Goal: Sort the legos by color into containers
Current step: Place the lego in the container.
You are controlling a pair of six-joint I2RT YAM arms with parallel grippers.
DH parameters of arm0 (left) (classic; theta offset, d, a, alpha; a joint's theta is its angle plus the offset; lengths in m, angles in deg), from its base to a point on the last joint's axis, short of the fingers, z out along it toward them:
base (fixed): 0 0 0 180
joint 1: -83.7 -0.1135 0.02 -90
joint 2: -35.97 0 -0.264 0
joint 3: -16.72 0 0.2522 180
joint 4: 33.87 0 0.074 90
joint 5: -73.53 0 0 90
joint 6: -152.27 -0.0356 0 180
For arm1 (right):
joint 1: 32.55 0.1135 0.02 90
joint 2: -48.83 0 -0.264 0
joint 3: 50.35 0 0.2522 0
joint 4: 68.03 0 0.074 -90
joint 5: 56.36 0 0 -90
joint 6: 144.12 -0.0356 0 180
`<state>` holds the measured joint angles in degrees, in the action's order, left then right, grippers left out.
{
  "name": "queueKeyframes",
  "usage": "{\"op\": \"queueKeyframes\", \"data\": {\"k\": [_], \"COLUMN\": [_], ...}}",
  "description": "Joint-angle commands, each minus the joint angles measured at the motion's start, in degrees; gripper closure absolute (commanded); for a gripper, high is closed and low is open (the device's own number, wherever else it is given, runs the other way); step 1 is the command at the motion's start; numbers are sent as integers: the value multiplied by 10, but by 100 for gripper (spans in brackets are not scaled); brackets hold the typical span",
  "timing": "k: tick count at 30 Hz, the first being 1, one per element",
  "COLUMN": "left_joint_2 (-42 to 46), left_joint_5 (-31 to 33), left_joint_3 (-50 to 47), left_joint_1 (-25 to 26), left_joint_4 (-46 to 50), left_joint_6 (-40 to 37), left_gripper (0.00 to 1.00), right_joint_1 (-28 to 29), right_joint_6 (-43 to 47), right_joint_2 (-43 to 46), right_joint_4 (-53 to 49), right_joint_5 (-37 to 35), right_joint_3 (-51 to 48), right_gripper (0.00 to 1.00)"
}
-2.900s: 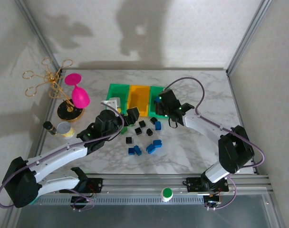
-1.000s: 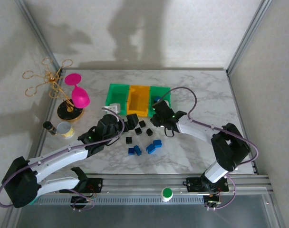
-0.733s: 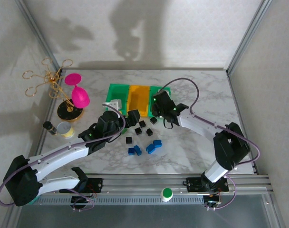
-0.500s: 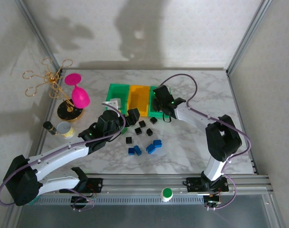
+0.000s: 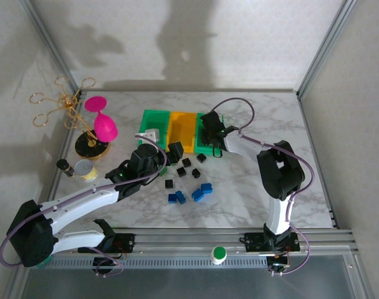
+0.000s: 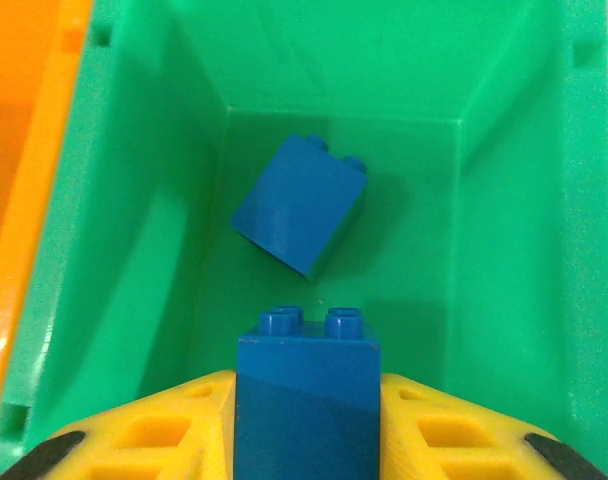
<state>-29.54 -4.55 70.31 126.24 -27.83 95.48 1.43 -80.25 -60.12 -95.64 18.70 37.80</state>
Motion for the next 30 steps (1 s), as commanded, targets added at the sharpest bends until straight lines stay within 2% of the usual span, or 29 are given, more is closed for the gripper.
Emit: {"op": "queueKeyframes", "data": {"k": [1,10,17,30], "left_joint_2": [-2,-11,-8,20], "left_joint_5": [18,18,18,-38], "left_joint_3": [15,19,23,24], "left_joint_1": [-3,-4,-4,-2], "left_joint_4": [-4,-4,-3,27], "left_joint_6": [-1,1,-1,-5], "left_gripper": [0,1,0,1], "right_joint_1": [-3,-10,-10,8], "right_joint_6": [6,9,18,16], "right_joint_2": [-14,-34,-7,157], "right_joint_4": [20,29,19,-24], "right_joint_5": [2,10,9,22], "right_joint_3": [16,26,30,-64], "right_gripper": [64,60,55,53]}}
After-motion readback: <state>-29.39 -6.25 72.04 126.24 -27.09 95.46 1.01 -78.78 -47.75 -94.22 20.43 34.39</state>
